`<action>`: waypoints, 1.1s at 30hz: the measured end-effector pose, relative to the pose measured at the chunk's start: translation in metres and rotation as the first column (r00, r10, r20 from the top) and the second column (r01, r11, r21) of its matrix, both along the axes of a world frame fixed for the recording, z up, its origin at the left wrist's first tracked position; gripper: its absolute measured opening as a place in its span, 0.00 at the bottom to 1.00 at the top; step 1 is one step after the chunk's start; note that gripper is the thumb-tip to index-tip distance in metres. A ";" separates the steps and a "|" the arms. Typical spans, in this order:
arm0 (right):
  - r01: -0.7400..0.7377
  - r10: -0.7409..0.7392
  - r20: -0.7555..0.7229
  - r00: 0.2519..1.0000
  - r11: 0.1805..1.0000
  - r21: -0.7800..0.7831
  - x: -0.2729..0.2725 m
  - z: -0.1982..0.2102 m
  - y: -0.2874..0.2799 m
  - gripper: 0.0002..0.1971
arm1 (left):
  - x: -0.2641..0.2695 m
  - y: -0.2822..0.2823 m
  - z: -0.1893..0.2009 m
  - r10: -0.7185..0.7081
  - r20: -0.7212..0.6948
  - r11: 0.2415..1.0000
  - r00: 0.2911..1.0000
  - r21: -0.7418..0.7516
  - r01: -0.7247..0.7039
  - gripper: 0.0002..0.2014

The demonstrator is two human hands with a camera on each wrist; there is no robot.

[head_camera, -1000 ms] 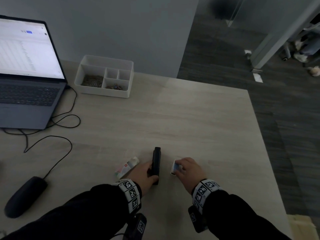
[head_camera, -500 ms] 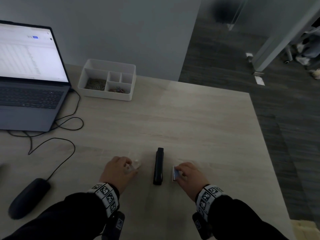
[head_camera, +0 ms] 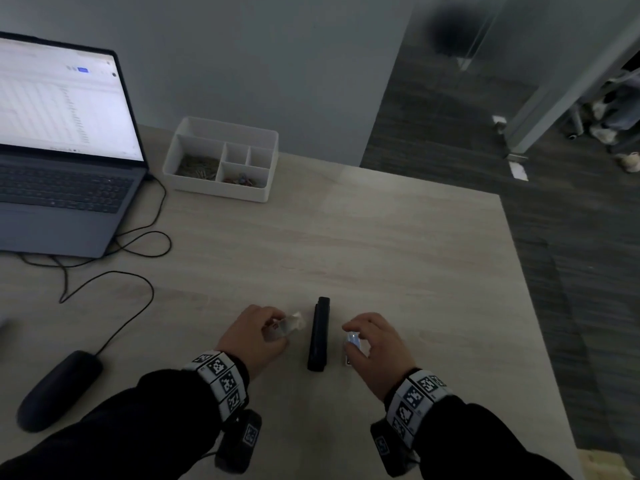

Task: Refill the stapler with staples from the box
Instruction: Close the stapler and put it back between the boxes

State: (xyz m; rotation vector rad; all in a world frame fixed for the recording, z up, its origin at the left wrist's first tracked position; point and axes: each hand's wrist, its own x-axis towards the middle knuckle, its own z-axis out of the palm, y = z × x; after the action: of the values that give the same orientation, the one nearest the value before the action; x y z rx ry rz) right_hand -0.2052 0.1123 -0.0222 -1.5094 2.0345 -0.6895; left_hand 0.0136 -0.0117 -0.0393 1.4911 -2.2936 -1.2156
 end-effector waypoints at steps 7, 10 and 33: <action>0.183 -0.187 0.416 0.890 0.982 0.048 0.027 0.033 -0.020 0.08 | -0.020 0.015 0.042 -0.029 -0.288 0.999 0.957 0.015 0.035 0.15; 0.242 -0.223 0.492 0.842 0.970 0.026 0.029 0.035 -0.023 0.08 | -0.022 0.019 0.049 -0.050 -0.309 0.998 0.950 0.009 0.055 0.15; 0.203 -0.226 0.347 0.910 0.974 0.103 0.033 0.032 -0.023 0.07 | -0.030 0.021 0.053 -0.261 -0.105 0.952 0.960 -0.194 0.238 0.22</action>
State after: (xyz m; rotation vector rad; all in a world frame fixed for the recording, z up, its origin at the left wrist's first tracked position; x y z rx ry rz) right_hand -0.1725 0.0889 0.0100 -1.0403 1.9321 -0.9028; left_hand -0.0160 0.0098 0.0133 1.0544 -2.4826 -1.0888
